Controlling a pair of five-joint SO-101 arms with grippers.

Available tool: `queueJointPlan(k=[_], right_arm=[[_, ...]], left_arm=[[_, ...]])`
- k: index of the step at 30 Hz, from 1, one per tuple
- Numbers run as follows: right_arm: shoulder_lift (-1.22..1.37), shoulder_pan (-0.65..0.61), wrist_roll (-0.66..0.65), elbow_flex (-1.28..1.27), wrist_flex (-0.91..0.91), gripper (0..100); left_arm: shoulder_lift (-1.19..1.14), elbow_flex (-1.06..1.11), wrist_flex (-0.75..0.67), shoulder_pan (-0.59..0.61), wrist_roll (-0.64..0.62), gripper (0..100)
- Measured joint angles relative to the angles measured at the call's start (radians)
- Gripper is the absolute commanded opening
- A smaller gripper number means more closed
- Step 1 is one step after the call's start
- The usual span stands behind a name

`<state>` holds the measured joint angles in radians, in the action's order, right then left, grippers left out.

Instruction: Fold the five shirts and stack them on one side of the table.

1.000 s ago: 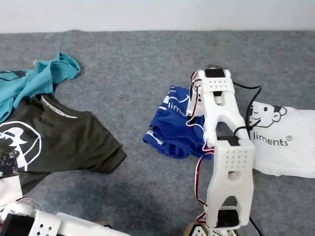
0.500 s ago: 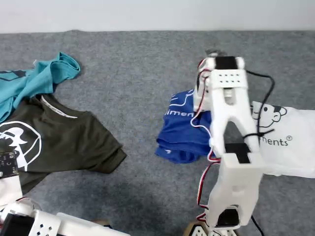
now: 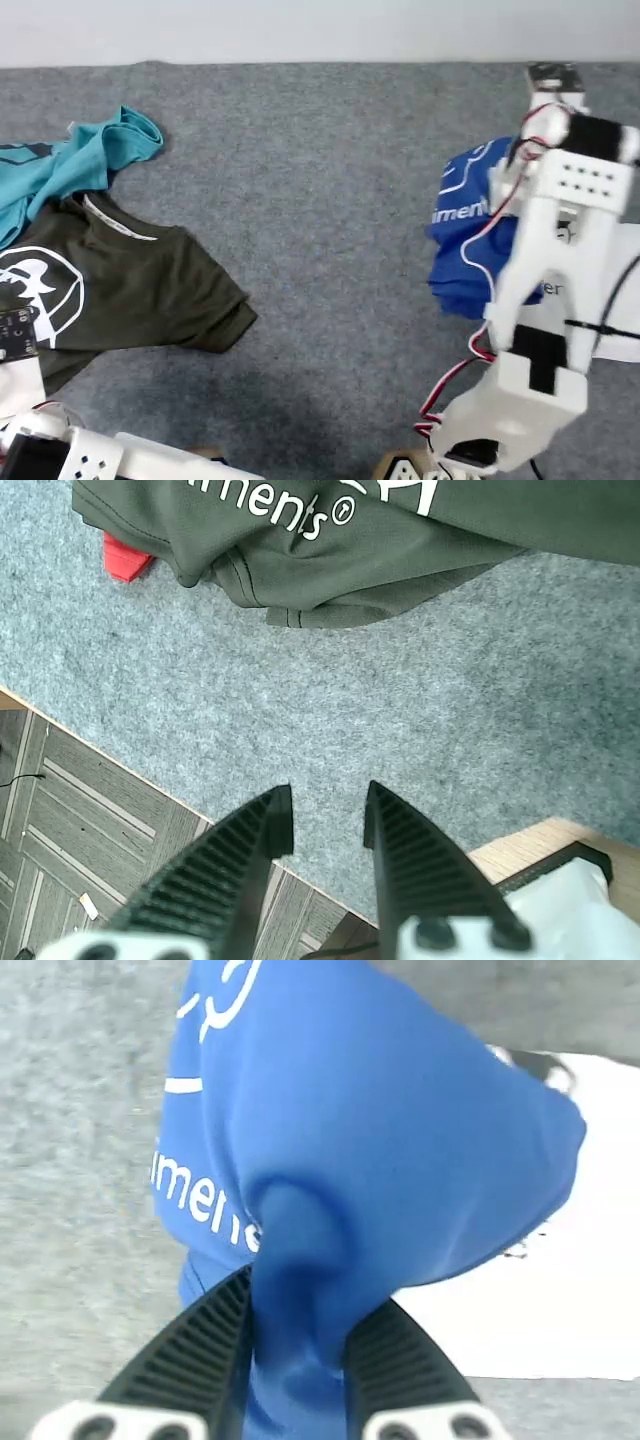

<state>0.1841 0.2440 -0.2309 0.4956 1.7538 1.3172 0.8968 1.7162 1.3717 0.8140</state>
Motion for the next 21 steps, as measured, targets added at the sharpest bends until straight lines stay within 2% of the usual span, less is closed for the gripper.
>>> queueJointPlan(k=[10, 21], right_arm=[[-0.060, 0.163, -0.147, 0.000, 0.000, 0.9], [0.038, 0.249, -0.272, 0.000, -0.012, 0.9]], left_arm=[[0.000, 0.000, 0.000, 0.000, 0.000, 13], [0.000, 0.000, 0.000, 0.000, 0.000, 13]])
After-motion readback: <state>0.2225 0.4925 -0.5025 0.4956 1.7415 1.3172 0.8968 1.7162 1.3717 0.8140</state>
